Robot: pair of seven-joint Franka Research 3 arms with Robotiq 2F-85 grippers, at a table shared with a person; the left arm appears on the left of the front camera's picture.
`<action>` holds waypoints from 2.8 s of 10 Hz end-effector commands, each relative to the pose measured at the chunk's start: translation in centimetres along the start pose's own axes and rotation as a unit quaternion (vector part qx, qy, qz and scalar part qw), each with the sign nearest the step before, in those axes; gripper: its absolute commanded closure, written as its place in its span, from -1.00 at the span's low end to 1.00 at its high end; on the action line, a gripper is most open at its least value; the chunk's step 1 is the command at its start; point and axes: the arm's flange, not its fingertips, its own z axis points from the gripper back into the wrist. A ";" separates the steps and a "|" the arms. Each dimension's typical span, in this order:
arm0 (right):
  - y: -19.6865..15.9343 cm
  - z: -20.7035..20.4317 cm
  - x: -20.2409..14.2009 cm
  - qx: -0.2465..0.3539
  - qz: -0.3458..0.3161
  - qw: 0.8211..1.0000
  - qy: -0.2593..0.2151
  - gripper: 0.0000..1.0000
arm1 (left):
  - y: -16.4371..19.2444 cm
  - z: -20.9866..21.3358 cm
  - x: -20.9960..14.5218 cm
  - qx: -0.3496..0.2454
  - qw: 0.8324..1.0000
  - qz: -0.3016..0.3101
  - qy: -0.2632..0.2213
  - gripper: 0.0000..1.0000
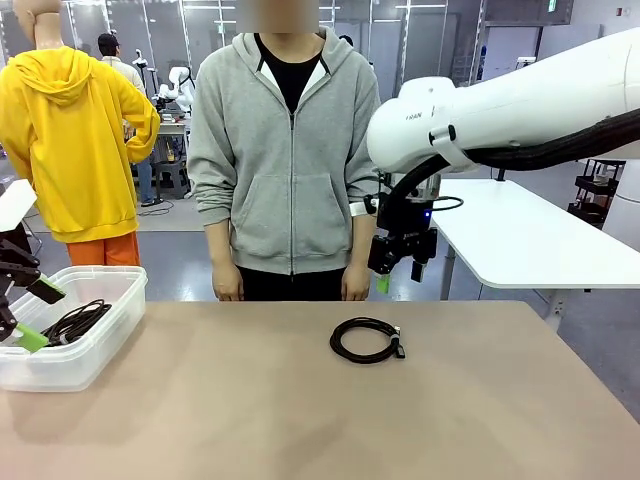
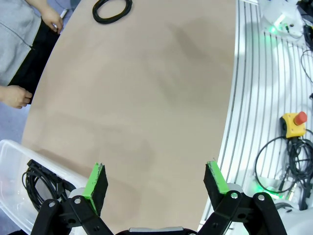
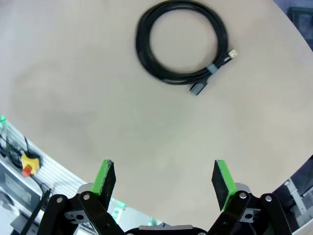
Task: Organize and store the cables.
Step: Place the USB Extension Cable into the Organizing box.
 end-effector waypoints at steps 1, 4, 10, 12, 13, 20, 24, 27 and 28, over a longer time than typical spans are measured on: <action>-1.6 -3.2 1.0 0.001 -0.080 0.996 -0.035 -1.00 | 0.3 -0.1 0.2 0.008 1.000 -0.002 0.004 -1.00; -3.9 -9.0 2.5 -0.005 -0.170 0.983 -0.071 -1.00 | 0.3 -0.1 0.2 0.008 1.000 -0.002 0.004 -1.00; -5.8 -15.0 4.0 -0.046 -0.260 0.961 -0.085 -1.00 | 0.3 -0.1 0.2 0.008 1.000 -0.002 0.004 -1.00; -5.9 -15.5 4.1 -0.043 -0.271 0.958 -0.081 -1.00 | 0.3 -0.1 0.2 0.008 1.000 -0.002 0.004 -1.00; -5.9 -15.8 4.2 -0.042 -0.276 0.957 -0.081 -1.00 | 0.3 -0.1 0.2 0.008 1.000 -0.002 0.004 -1.00; -5.9 -16.6 4.2 -0.041 -0.291 0.952 -0.079 0.22 | 0.3 -0.1 0.2 0.008 1.000 -0.002 0.004 -1.00; -6.2 -17.1 4.3 -0.032 -0.301 0.950 -0.081 1.00 | 0.3 -0.1 0.2 0.008 1.000 -0.002 0.004 -1.00; -6.7 -17.6 4.4 -0.020 -0.304 0.949 -0.077 1.00 | 0.3 -0.1 0.2 0.008 1.000 -0.002 0.004 -1.00; -6.8 -17.6 4.4 -0.019 -0.305 0.949 -0.077 1.00 | 0.3 -0.1 0.2 0.008 1.000 -0.002 0.004 -1.00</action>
